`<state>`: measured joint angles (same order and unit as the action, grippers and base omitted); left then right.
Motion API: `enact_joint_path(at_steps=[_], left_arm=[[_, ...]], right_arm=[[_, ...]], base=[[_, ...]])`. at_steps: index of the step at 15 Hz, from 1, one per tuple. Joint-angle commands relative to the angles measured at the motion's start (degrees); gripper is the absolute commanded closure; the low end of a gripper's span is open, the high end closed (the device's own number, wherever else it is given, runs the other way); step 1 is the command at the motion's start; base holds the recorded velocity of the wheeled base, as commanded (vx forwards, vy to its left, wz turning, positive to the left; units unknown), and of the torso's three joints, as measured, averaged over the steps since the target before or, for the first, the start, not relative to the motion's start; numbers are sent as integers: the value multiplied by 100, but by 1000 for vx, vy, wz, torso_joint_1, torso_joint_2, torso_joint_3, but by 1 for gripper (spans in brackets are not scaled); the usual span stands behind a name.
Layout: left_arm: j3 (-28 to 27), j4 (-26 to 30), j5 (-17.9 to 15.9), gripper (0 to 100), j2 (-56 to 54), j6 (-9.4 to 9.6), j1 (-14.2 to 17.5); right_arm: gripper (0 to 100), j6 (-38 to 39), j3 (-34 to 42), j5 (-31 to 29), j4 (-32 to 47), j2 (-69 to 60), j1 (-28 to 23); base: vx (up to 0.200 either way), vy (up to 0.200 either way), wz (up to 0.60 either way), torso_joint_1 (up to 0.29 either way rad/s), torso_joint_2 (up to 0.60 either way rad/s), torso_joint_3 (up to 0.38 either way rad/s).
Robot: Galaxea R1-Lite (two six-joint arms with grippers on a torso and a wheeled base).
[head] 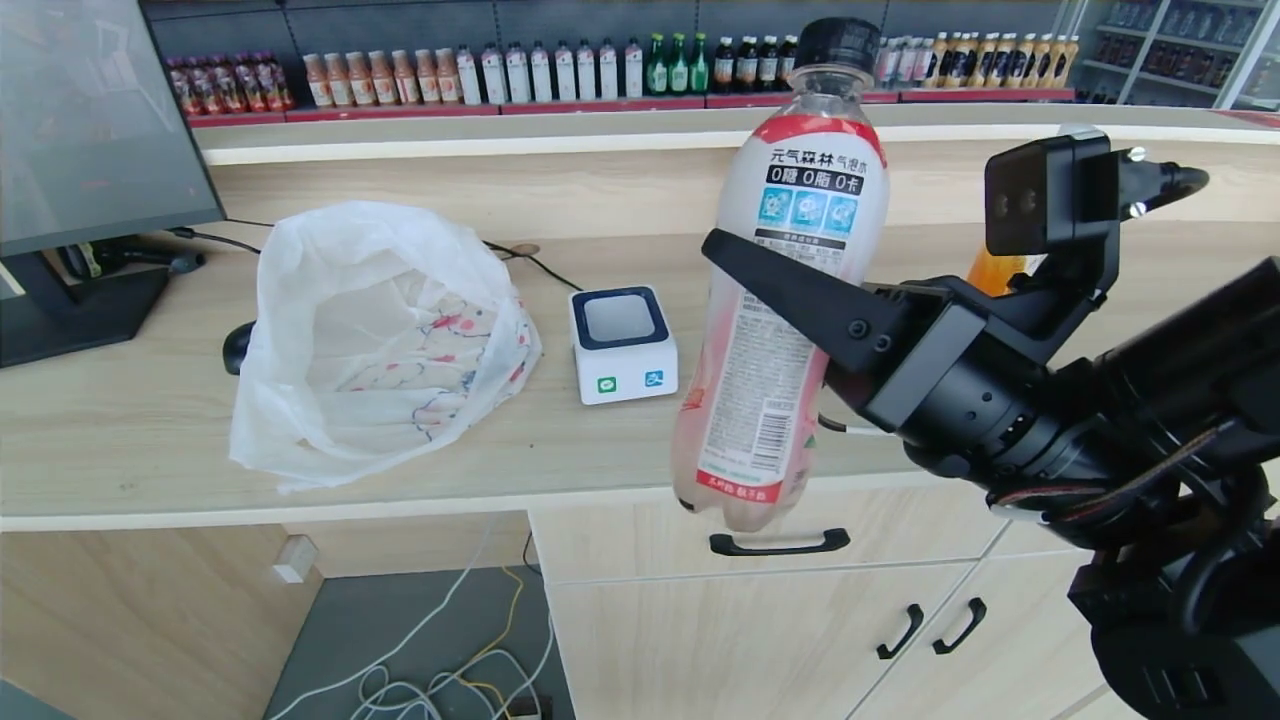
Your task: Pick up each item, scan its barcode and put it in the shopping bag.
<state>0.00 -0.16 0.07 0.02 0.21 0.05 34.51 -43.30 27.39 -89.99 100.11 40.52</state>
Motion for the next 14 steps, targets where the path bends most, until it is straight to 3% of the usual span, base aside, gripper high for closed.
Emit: enact_joint_path(at_steps=[1, 3, 14], left_arm=[[0, -2, 1, 0, -2, -3, 4], [0, -2, 1, 0, -2, -3, 4], [0, -2, 1, 0, -2, 6, 4]], right_arm=[[100, 21, -91, 3, -1, 0, 96], [100, 12, -126, -32, -1, -70, 307], [100, -234, 120, -50, -1, -185, 316]], base=[[0, 0, 0, 0, 0, 0], [0, 0, 0, 0, 0, 0], [0, 0, 0, 0, 0, 0]])
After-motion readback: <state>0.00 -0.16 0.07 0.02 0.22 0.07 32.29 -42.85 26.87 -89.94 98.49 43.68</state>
